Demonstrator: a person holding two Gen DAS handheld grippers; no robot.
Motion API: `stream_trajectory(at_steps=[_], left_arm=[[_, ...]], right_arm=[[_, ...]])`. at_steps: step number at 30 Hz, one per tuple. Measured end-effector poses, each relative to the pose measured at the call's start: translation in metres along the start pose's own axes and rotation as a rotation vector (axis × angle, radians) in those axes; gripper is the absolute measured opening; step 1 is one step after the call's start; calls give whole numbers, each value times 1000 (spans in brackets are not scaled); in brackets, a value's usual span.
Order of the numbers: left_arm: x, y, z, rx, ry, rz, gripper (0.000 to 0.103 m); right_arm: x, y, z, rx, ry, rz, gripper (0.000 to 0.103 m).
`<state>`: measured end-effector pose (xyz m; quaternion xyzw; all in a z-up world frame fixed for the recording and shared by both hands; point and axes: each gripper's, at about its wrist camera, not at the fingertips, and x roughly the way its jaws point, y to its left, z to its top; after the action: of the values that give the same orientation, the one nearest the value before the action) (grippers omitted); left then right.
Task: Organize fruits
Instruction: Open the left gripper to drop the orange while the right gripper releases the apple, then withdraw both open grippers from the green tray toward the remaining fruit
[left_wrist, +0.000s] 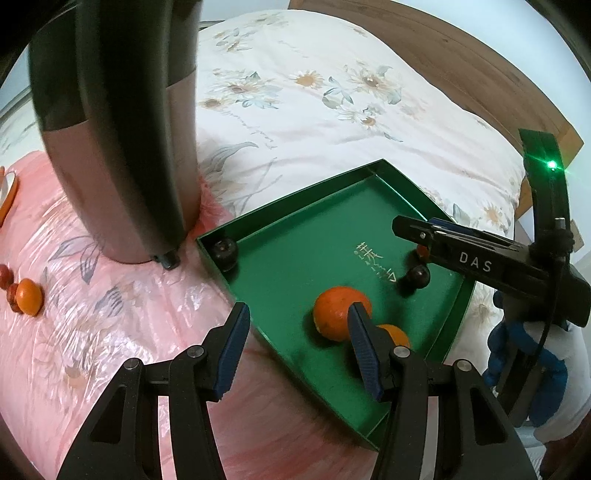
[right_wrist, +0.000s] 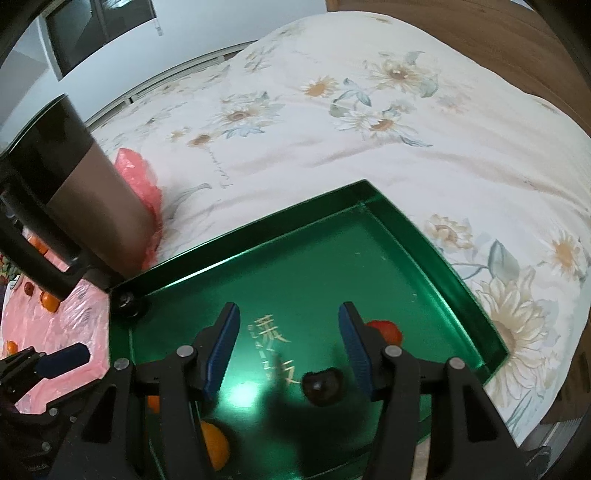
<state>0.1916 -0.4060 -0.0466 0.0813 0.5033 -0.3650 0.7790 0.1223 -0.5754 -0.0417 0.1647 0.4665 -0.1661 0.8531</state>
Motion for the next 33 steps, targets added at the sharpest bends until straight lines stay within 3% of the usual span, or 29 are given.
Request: stream_trajectory(at_steps=[11,21,33], left_arm=[[-10,20,-10,-21,0,25,49],[-20,36,-24,-41,6,43,49],[-33,55,-35,-71,4,77,49]], right_arm=[[3,30,-5,-39,11,42,70],[1,52,-6,-68,-20,8,70],[-6,72,-13,-77,-22,81,70]])
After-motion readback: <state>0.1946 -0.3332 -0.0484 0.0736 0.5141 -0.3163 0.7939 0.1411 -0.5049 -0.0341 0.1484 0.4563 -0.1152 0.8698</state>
